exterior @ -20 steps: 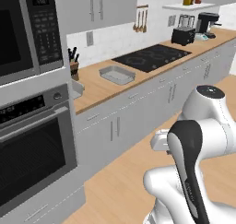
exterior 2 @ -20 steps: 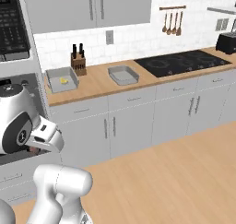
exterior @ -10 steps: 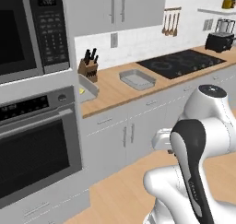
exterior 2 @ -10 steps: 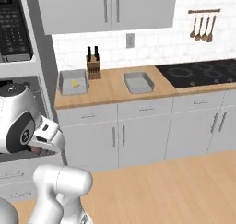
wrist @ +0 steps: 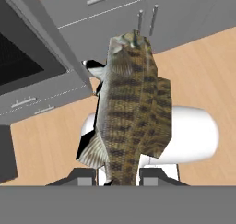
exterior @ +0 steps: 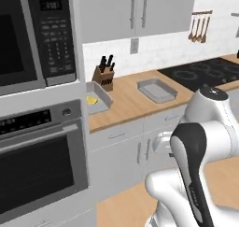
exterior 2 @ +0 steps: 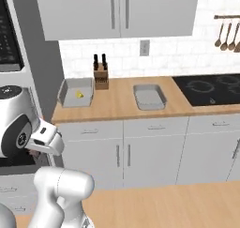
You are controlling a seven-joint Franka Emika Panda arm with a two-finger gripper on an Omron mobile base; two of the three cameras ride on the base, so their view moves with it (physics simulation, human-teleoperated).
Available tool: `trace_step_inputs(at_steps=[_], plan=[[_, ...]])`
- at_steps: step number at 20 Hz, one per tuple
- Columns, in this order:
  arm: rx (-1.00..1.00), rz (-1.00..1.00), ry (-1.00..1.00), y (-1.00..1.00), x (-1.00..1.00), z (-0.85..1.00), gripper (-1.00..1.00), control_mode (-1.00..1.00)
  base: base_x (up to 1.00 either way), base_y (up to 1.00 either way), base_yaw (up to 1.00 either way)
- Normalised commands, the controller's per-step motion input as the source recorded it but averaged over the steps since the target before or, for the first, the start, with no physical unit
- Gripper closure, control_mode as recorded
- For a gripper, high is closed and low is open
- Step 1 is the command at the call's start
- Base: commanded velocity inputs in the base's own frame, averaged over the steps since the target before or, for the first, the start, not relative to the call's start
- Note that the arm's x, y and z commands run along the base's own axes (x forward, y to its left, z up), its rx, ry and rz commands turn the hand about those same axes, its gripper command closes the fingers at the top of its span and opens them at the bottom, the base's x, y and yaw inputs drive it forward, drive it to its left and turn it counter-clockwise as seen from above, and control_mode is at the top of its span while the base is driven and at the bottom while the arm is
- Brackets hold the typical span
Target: Place one lemon wedge and one fish in each tupperware on the nearby counter, to pack two identical lunches.
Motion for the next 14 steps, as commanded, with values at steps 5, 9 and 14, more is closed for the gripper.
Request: trace_step_inputs(at_steps=[5, 9, 14], plan=[[0.00, 0.00, 0.00, 0.00, 0.00, 0.00, 1.00, 1.00, 0.87, -0.95, -0.14], [0.00, 0.00, 0.00, 0.00, 0.00, 0.00, 1.00, 1.00, 0.97, -0.47, 0.46], [0.00, 0.00, 0.00, 0.00, 0.00, 0.00, 1.00, 1.00, 0.87, -0.27, 0.75]])
